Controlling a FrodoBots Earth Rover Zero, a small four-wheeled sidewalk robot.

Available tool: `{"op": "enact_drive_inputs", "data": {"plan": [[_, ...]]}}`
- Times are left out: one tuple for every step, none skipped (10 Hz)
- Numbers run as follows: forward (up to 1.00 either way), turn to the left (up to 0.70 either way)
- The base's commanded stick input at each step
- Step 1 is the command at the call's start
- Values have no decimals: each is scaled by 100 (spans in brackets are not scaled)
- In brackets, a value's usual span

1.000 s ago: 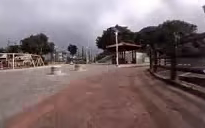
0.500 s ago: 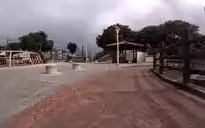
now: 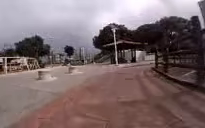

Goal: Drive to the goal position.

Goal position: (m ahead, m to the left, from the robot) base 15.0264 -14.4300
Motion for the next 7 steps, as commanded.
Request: {"op": "enact_drive_inputs", "data": {"plan": [[100,-23],[100,-2],[100,0],[100,0],[100,0],[100,0],[100,-5]]}}
